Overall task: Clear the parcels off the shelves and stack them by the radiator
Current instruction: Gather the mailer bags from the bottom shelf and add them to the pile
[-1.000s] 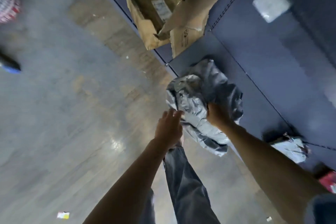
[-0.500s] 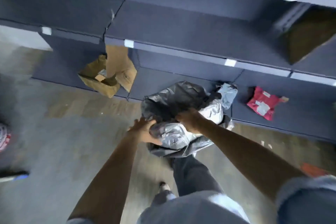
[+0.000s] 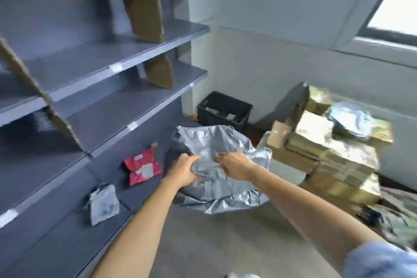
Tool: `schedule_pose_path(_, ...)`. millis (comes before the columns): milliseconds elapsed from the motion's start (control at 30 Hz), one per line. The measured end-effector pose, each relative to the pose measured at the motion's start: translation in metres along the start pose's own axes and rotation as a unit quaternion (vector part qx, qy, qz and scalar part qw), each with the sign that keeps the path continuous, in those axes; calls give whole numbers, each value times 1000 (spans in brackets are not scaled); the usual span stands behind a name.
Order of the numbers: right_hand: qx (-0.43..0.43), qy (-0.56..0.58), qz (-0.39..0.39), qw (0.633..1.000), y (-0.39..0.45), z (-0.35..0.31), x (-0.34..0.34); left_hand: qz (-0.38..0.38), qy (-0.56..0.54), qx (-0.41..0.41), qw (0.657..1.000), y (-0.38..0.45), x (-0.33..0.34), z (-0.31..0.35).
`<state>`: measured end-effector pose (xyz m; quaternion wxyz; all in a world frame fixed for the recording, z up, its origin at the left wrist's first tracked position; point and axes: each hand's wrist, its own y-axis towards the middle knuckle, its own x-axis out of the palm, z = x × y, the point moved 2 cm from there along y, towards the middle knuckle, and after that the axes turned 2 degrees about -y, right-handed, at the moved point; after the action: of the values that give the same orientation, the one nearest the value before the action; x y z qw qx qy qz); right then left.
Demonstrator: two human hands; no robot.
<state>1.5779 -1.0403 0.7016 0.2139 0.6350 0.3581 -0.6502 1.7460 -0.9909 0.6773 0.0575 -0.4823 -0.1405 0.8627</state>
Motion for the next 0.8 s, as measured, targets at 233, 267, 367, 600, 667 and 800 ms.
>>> schedule_pose_path(233,232,20,116,965,-103,209,-47,91,142,269,948,125,10,227)
schedule_pose_path(267,258,16,112,960,-108,228,-48,107,140,293,940,135,11,241)
schedule_pose_path(367,307,-5,76,949,-108,271,-40,139,157,341,916,166,18,265)
schedule_pose_path(600,403,-28,97,910,-70,349,-26,44,109,367,923,275,16,294)
schedule_pose_path(667,430,-34,95,897,-77,375,-25,20,117,362,925,301,19,303)
schedule_pose_path(800,483,-37,84,871,-103,435,-25,-38,145,354,923,344,39,323)
